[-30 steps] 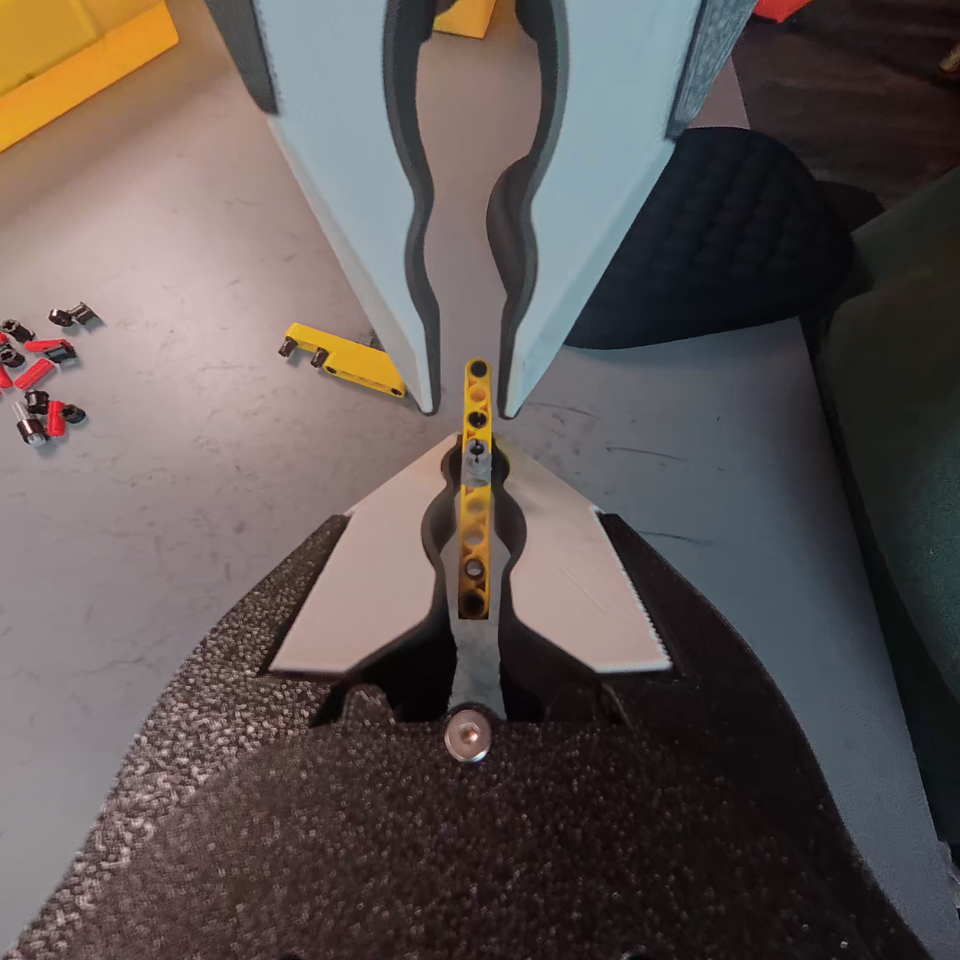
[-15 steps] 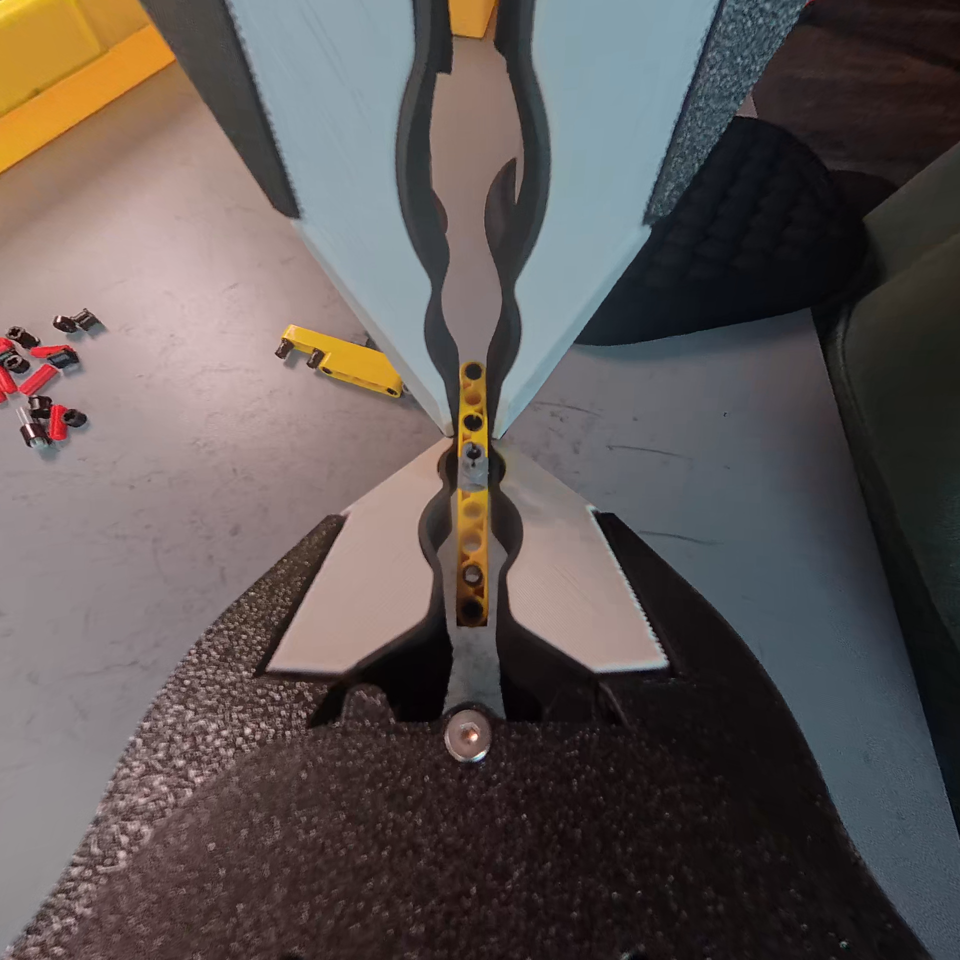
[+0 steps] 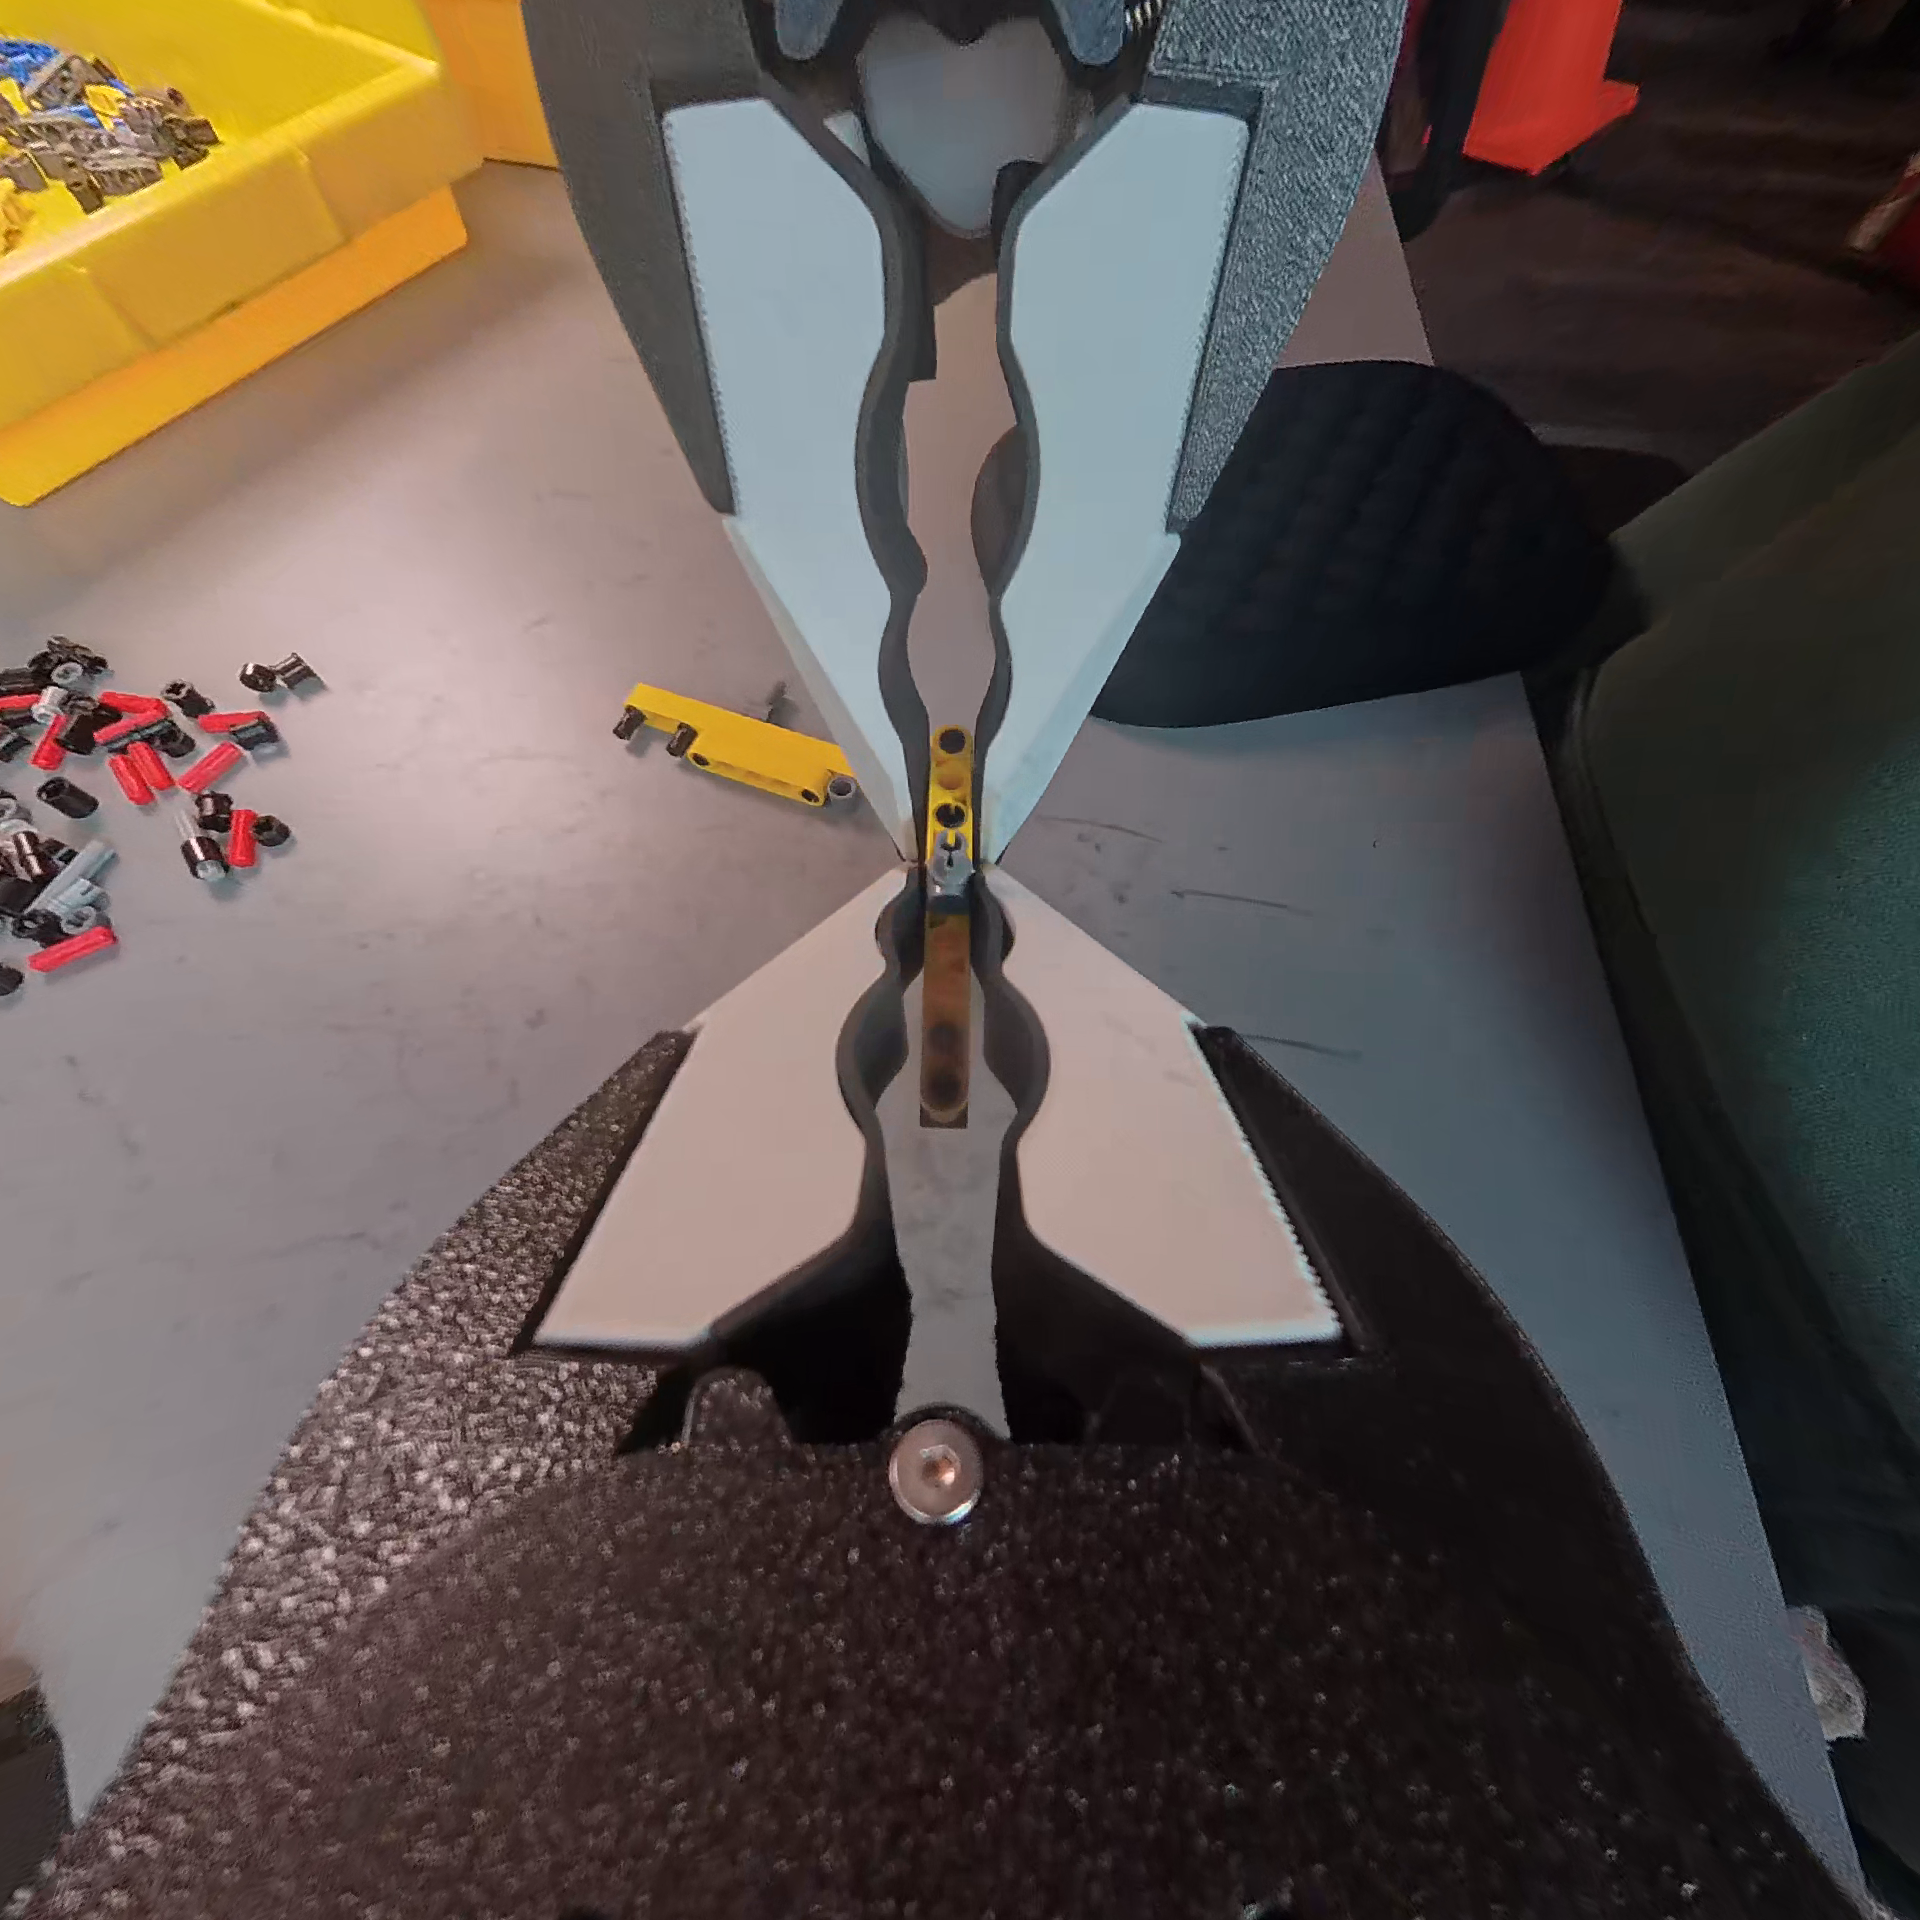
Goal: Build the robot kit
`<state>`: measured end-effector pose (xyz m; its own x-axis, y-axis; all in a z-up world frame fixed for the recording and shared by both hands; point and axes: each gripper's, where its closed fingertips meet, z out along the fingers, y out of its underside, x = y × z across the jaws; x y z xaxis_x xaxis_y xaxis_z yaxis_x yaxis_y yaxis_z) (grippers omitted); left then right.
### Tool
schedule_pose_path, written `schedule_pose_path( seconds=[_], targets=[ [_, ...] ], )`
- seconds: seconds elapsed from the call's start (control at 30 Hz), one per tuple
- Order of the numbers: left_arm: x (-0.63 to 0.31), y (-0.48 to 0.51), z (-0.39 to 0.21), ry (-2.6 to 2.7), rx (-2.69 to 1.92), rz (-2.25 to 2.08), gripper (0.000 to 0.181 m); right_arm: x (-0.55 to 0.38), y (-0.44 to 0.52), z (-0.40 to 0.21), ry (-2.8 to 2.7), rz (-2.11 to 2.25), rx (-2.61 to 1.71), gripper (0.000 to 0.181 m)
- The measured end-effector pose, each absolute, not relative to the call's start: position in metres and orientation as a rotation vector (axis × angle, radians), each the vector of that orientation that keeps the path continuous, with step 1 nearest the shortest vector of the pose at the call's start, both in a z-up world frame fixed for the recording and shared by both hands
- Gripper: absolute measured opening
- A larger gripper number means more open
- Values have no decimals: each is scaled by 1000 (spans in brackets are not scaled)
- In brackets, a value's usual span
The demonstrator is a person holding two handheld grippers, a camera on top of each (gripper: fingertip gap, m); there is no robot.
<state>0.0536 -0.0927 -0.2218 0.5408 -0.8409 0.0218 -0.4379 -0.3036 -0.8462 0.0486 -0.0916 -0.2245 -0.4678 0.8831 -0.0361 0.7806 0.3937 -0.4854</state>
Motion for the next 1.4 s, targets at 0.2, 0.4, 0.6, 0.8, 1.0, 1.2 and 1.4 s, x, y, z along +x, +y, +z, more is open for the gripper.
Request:
schedule_pose_path(
  seconds=[0.2,0.4,0.6,0.8,1.0,1.2,1.4],
  targets=[
    [51,-93,-216,1158,-1751,-404,7,54,-86,-244,-2340,654,-1278,34],
    [47,-89,-204,1211,-1531,-178,9,43,-73,-222,-2003,499,-901,7],
    [45,-88,-209,1218,-1579,-134,24,49,-45,-242,-1986,-106,-798,7],
    [49,-98,-237,1388,-1622,-82,1,41,-80,-253,-2049,97,-824,17],
    [35,-111,-251,1438,-1709,-182,7,63,-93,-235,-2089,573,-1020,24],
    [12,-98,-254,1263,-1896,-302,23,62,-61,-245,-2179,763,-1224,29],
    [14,-95,-250,1176,-1917,-386,27,53,-64,-269,-2493,743,-1230,51]
  ],
)
